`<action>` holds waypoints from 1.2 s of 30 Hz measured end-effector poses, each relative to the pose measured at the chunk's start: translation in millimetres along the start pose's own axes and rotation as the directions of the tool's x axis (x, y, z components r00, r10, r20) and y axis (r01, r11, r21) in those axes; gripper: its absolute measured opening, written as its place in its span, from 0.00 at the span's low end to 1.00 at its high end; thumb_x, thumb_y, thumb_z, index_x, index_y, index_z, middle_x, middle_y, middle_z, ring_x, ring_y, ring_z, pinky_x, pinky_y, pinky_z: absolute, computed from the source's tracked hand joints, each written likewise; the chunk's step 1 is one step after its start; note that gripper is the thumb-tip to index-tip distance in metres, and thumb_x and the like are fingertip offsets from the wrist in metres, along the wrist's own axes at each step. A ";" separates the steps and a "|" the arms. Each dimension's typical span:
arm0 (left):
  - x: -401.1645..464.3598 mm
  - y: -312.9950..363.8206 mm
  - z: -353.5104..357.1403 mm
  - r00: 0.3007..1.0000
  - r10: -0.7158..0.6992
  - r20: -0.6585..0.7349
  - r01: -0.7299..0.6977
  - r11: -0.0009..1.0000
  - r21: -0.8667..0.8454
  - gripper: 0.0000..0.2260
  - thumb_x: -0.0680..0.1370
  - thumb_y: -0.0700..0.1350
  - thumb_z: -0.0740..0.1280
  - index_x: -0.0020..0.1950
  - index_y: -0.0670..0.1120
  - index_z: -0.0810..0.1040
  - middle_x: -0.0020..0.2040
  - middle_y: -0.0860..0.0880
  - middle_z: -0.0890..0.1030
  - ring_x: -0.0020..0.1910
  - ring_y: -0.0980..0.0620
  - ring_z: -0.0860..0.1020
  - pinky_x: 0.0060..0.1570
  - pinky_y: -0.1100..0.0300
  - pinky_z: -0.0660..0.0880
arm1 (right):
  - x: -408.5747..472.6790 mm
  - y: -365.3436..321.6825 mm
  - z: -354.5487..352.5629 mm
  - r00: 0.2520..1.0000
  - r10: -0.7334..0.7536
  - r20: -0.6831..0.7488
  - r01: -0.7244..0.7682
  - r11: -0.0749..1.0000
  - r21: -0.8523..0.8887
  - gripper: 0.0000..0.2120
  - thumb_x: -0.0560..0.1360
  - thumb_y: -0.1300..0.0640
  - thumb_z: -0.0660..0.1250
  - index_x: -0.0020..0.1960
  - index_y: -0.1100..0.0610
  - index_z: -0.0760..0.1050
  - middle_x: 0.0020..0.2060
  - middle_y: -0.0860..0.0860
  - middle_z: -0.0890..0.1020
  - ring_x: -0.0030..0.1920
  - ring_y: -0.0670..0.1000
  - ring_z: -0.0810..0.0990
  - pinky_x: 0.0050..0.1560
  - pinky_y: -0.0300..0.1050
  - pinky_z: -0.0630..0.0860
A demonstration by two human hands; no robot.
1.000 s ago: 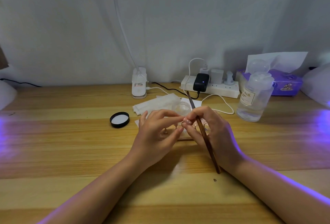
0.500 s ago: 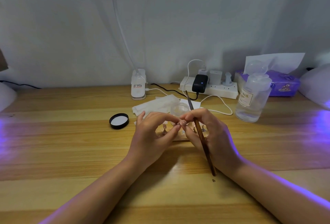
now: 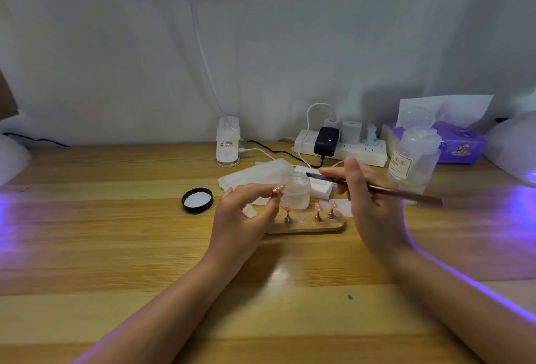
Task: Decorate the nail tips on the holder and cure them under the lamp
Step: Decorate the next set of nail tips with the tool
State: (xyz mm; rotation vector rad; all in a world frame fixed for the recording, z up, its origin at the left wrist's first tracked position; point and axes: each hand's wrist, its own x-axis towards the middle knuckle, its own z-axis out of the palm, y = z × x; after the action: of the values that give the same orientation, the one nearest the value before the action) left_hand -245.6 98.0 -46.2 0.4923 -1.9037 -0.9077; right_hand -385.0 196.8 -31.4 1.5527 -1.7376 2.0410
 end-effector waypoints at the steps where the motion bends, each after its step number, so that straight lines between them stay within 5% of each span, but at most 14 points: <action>1: 0.5 0.8 0.2 1.000 0.004 0.001 -0.004 1.000 -0.002 0.06 0.72 0.46 0.69 0.45 0.57 0.79 0.45 0.61 0.81 0.49 0.61 0.78 0.60 0.39 0.67 | 4.6 -0.8 -0.5 0.999 0.040 0.011 -0.040 0.999 -0.015 0.12 0.78 0.47 0.57 0.43 0.46 0.78 0.35 0.60 0.79 0.35 0.45 0.76 0.37 0.38 0.72; 7: 1.1 -1.9 1.7 1.000 0.008 -0.005 -0.008 0.999 -0.038 0.06 0.68 0.49 0.68 0.43 0.55 0.81 0.44 0.58 0.82 0.47 0.59 0.79 0.57 0.39 0.69 | 39.6 3.6 -1.9 0.976 0.190 0.105 -0.172 0.972 -0.160 0.08 0.75 0.51 0.65 0.38 0.53 0.72 0.30 0.48 0.80 0.31 0.40 0.79 0.32 0.29 0.73; 13: 1.3 -3.0 0.7 0.999 -0.035 -0.039 0.033 0.997 -0.066 0.05 0.66 0.50 0.70 0.41 0.55 0.80 0.40 0.62 0.82 0.43 0.62 0.79 0.54 0.39 0.71 | 66.3 1.9 13.3 0.930 0.237 0.282 -0.087 0.884 -0.458 0.14 0.73 0.47 0.67 0.33 0.51 0.69 0.28 0.47 0.78 0.32 0.43 0.78 0.33 0.35 0.70; 20: 1.1 -2.3 -0.5 0.999 -0.024 -0.030 0.022 0.998 -0.065 0.05 0.67 0.50 0.69 0.42 0.56 0.79 0.40 0.61 0.81 0.45 0.61 0.79 0.53 0.41 0.73 | 65.9 8.4 31.7 0.883 0.288 0.370 -0.030 0.822 -0.568 0.15 0.73 0.46 0.67 0.33 0.53 0.68 0.30 0.48 0.73 0.33 0.47 0.73 0.34 0.39 0.69; 24: 0.9 -1.5 -0.7 1.000 -0.012 -0.028 0.010 0.998 -0.064 0.05 0.67 0.49 0.69 0.42 0.57 0.79 0.40 0.61 0.81 0.44 0.63 0.79 0.54 0.42 0.72 | 66.6 8.8 31.7 0.882 0.295 0.368 -0.064 0.847 -0.527 0.15 0.73 0.48 0.67 0.33 0.53 0.69 0.29 0.49 0.76 0.33 0.48 0.76 0.36 0.40 0.72; 29: 0.5 -1.9 -0.8 1.000 -0.014 -0.016 0.013 0.998 -0.062 0.05 0.68 0.49 0.68 0.42 0.57 0.79 0.41 0.61 0.81 0.46 0.61 0.79 0.56 0.41 0.71 | 77.2 8.1 17.4 0.932 0.309 0.188 -0.227 0.905 -0.359 0.14 0.73 0.50 0.68 0.33 0.53 0.70 0.26 0.48 0.77 0.28 0.43 0.77 0.35 0.38 0.74; 36: 0.6 -2.2 -0.3 1.000 -0.013 -0.012 0.013 0.999 -0.048 0.06 0.69 0.46 0.69 0.43 0.57 0.79 0.42 0.60 0.81 0.45 0.62 0.79 0.55 0.41 0.72 | 73.8 15.6 1.7 0.887 0.459 0.045 -0.438 0.869 -0.231 0.14 0.75 0.52 0.65 0.34 0.56 0.71 0.25 0.51 0.77 0.20 0.39 0.73 0.31 0.37 0.69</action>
State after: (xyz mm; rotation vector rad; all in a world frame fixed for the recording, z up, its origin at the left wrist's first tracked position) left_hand -245.7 96.0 -47.4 0.4807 -1.8655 -0.9548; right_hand -429.9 150.4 7.8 1.2935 -2.4608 1.8743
